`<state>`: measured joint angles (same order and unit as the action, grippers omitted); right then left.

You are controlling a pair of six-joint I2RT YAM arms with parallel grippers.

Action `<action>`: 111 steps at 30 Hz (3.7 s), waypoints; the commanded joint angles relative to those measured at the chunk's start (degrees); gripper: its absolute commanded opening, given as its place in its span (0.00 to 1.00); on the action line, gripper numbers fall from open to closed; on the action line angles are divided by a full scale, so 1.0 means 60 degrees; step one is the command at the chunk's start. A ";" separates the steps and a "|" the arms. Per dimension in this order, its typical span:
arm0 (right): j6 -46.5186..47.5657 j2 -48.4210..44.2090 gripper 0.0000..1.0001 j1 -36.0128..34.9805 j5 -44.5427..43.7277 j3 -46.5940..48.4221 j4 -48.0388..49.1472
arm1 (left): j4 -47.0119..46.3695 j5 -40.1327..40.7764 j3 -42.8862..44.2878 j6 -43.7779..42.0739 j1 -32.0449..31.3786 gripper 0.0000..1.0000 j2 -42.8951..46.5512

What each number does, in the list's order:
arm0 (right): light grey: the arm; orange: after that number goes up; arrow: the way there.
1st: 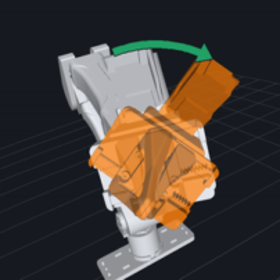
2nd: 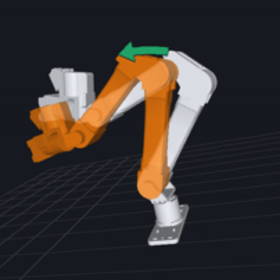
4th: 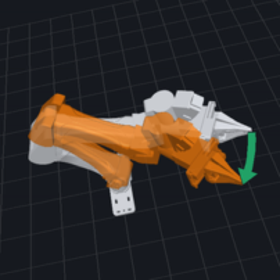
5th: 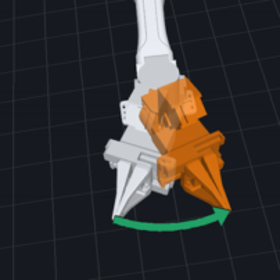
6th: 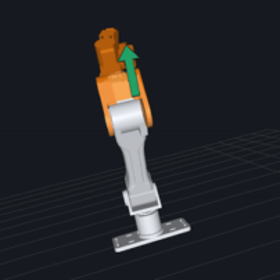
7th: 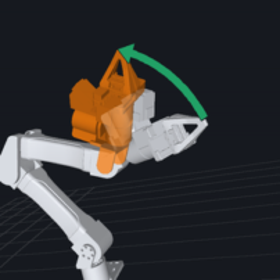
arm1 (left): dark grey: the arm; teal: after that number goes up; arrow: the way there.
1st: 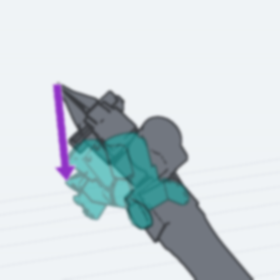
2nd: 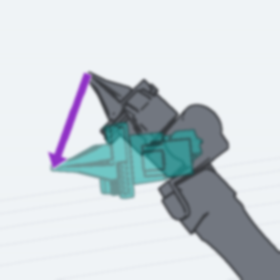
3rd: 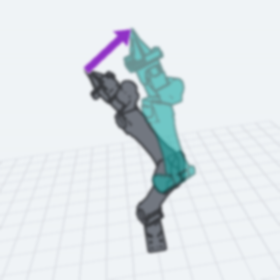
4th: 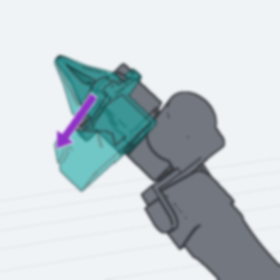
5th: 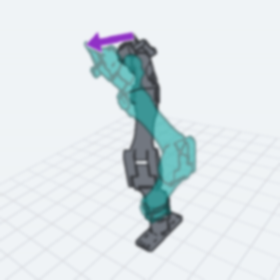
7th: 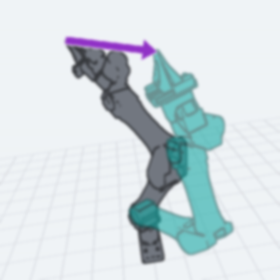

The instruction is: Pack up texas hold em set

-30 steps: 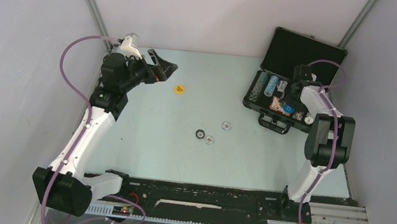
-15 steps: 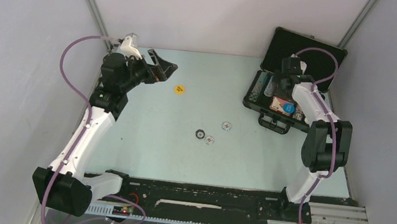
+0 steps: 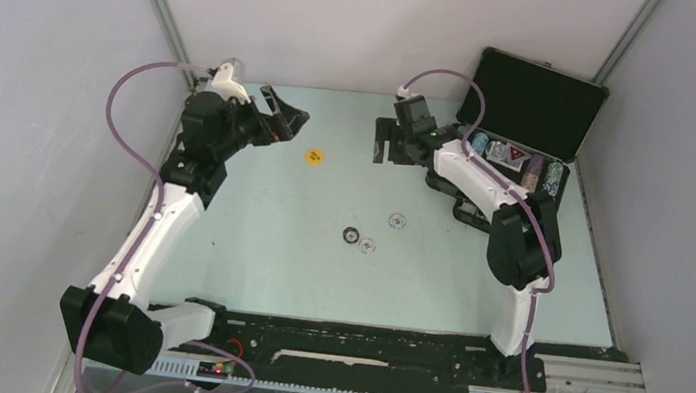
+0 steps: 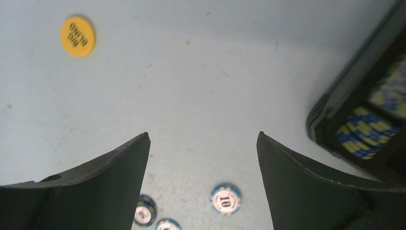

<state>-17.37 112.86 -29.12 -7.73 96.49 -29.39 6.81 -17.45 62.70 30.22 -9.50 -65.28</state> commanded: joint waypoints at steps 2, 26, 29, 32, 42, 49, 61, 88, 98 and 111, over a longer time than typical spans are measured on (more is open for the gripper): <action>-0.0422 -0.0785 0.91 0.0066 0.0780 -0.0610 0.0550 | 0.0295 0.0704 0.0334 -0.0604 0.0059 1.00 -0.0865; -0.0471 -0.1900 0.93 -0.1006 0.1080 -0.2500 0.1038 | 0.1376 0.2843 0.1122 -0.1901 -0.0624 1.00 -0.3469; -0.0418 -0.2593 0.93 -0.0992 0.0768 -0.3069 0.0941 | 0.1974 0.3388 0.2070 -0.1804 -0.0723 0.97 -0.4739; -0.0322 -0.3533 0.93 -0.0976 0.0738 -0.3888 0.1076 | 0.2434 0.3654 0.3148 -0.1733 -0.0756 0.93 -0.5933; 0.0048 -0.6266 0.93 -0.0962 0.0971 -0.6260 0.1417 | 0.4172 0.4034 0.6493 -0.1390 -0.0954 0.89 -0.9419; -0.0025 -0.7031 0.93 -0.0558 0.1397 -0.7068 0.2103 | 0.5717 0.4577 0.8218 -0.1300 -0.1271 0.78 -1.0796; -0.0264 -0.7223 0.92 0.0041 0.2137 -0.7661 0.2583 | 0.6906 0.4398 0.9291 -0.0645 -0.1275 0.73 -1.1941; -0.0343 -0.7158 0.92 0.0225 0.2331 -0.7848 0.2788 | 0.7687 0.4192 1.0635 -0.1297 -0.1268 0.58 -1.2703; -0.0506 -0.6966 0.92 0.0467 0.2849 -0.7951 0.3008 | 0.6717 0.4066 0.9273 -0.2225 -0.1300 0.40 -1.1551; -0.1024 -0.6758 0.92 0.1181 0.4215 -0.8371 0.3706 | 0.5480 0.3436 0.6668 -0.2598 -0.1674 0.35 -0.9105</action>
<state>-21.28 71.92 -23.70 13.15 47.03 -11.00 43.53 5.26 105.30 16.27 -17.93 -127.57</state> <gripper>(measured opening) 0.923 0.547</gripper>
